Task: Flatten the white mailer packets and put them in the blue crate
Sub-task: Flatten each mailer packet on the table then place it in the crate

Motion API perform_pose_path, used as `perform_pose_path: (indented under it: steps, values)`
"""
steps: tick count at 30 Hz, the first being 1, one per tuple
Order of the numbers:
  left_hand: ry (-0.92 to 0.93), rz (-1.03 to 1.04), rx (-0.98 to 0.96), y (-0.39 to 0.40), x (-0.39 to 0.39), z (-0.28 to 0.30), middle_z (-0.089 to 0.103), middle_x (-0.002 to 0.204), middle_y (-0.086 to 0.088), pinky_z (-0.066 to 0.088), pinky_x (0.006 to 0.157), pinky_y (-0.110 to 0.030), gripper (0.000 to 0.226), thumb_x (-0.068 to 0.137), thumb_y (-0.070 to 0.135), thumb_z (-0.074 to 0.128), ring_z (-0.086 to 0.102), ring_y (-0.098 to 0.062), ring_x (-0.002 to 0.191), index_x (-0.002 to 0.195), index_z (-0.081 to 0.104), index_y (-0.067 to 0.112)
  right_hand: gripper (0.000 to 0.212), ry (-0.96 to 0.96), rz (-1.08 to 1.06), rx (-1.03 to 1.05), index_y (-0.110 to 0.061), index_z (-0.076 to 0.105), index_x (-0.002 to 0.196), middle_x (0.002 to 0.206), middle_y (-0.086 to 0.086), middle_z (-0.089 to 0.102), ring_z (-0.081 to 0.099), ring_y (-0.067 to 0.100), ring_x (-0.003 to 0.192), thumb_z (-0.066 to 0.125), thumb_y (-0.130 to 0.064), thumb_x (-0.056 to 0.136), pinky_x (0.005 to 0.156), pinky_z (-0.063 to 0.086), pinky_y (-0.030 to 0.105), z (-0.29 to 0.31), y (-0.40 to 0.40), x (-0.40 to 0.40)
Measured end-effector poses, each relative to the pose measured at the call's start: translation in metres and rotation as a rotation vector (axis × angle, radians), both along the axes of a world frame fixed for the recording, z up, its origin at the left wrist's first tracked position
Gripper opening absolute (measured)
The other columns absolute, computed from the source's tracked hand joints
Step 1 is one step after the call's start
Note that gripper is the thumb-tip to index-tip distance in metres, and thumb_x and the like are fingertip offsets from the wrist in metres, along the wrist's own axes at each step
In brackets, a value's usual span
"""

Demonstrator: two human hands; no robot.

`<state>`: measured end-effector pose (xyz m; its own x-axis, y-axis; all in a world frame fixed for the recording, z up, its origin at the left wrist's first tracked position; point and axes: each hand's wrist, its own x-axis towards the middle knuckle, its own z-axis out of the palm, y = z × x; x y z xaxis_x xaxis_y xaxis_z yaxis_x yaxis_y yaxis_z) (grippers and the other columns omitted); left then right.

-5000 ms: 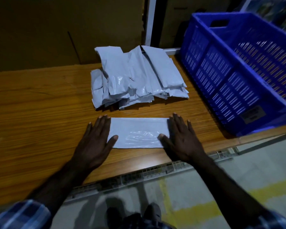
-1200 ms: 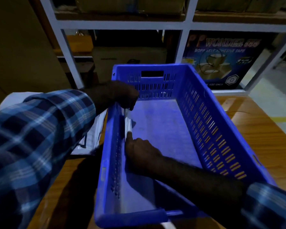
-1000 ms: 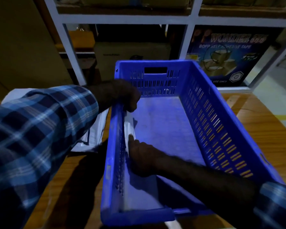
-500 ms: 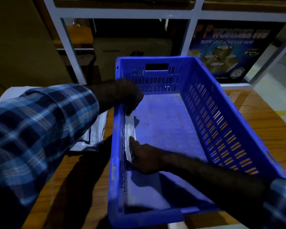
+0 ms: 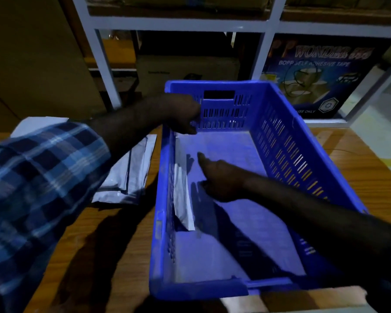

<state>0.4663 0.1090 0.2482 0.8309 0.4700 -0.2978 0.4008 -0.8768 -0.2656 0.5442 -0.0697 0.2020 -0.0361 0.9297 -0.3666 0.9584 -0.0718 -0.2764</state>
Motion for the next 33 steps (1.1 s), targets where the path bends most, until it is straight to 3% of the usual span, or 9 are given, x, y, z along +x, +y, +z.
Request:
perform_pose_path:
  steps: [4,8,11,14,17,19,21,27,33]
  values:
    - [-0.423,0.049,-0.025,-0.017,-0.044,0.023,0.067,0.121,-0.012,0.045,0.080,-0.030,0.042,0.094,0.034,0.061,0.064,-0.030,0.104,0.133,0.060,0.018,0.078,-0.060,-0.020,0.095,-0.001,-0.006,0.155,0.150,0.025,0.038,0.039,0.036,0.136,0.046,-0.028,0.104,0.098,0.033,0.033,0.036,0.015,0.026]
    - [-0.668,0.093,0.013,-0.029,-0.100,0.030,0.070,0.116,-0.010,0.054,0.082,-0.041,0.050,0.089,0.048,0.059,0.068,-0.027,0.097,0.132,0.060,0.022,0.073,-0.003,-0.015,0.314,-0.006,0.018,0.155,0.141,0.020,0.052,0.051,0.036,0.126,0.057,-0.029,0.098,0.094,0.042,0.034,0.062,0.031,0.027]
    - [-0.770,0.118,0.066,-0.046,-0.136,0.034,0.064,0.128,-0.011,0.053,0.089,-0.042,0.047,0.089,0.041,0.063,0.065,-0.030,0.108,0.127,0.064,0.014,0.059,0.042,0.018,0.471,-0.005,0.035,0.146,0.136,0.019,0.056,0.052,0.035,0.124,0.060,-0.023,0.096,0.095,0.038,0.034,0.081,0.040,0.010]
    - [-0.858,0.136,0.088,-0.061,-0.174,0.036,0.066,0.125,-0.011,0.056,0.080,-0.042,0.048,0.086,0.040,0.061,0.068,-0.030,0.097,0.125,0.066,0.014,0.054,0.045,0.061,0.579,-0.004,0.044,0.140,0.133,0.018,0.059,0.054,0.036,0.124,0.062,-0.025,0.093,0.097,0.043,0.037,0.098,0.048,-0.021]
    - [-0.962,0.167,0.090,-0.070,-0.217,0.031,0.068,0.118,-0.013,0.049,0.074,-0.024,0.039,0.086,0.028,0.071,0.064,0.001,0.080,0.120,0.068,0.008,0.056,0.081,0.106,0.633,-0.006,0.048,0.141,0.132,0.019,0.061,0.056,0.037,0.122,0.063,-0.024,0.090,0.098,0.045,0.046,0.108,0.054,-0.065]
    - [-1.004,0.191,0.111,-0.074,-0.251,0.024,0.066,0.122,-0.014,0.034,0.073,-0.009,0.036,0.085,0.018,0.075,0.047,0.016,0.080,0.118,0.069,0.005,0.047,0.098,0.133,0.636,-0.007,0.054,0.134,0.125,0.016,0.065,0.059,0.035,0.118,0.063,-0.024,0.091,0.096,0.046,0.044,0.109,0.057,-0.098]
    - [-1.033,0.219,0.127,-0.078,-0.284,0.012,0.066,0.121,-0.015,0.031,0.075,-0.009,0.034,0.085,0.017,0.076,0.045,0.008,0.089,0.116,0.070,0.004,0.040,0.077,0.157,0.633,-0.011,0.059,0.130,0.118,0.010,0.069,0.060,0.029,0.115,0.062,-0.027,0.093,0.091,0.045,0.032,0.106,0.059,-0.132]
    - [-1.004,0.406,-0.024,-0.075,-0.410,-0.057,0.068,0.121,-0.005,0.044,0.096,-0.027,0.047,0.084,0.044,0.057,0.064,-0.019,0.109,0.118,0.070,0.014,0.044,0.026,0.159,0.488,-0.015,0.059,0.131,0.116,0.008,0.070,0.060,0.027,0.116,0.060,-0.041,0.095,0.096,0.048,0.036,0.065,0.072,-0.248]
    - [-0.819,0.653,-0.115,-0.083,-0.500,-0.161,0.067,0.121,-0.007,0.050,0.086,-0.033,0.050,0.085,0.047,0.047,0.063,-0.026,0.107,0.121,0.067,0.019,0.047,0.027,0.018,0.417,-0.015,0.056,0.134,0.118,0.010,0.068,0.057,0.029,0.117,0.056,-0.044,0.097,0.088,0.043,0.035,0.011,0.090,-0.325]
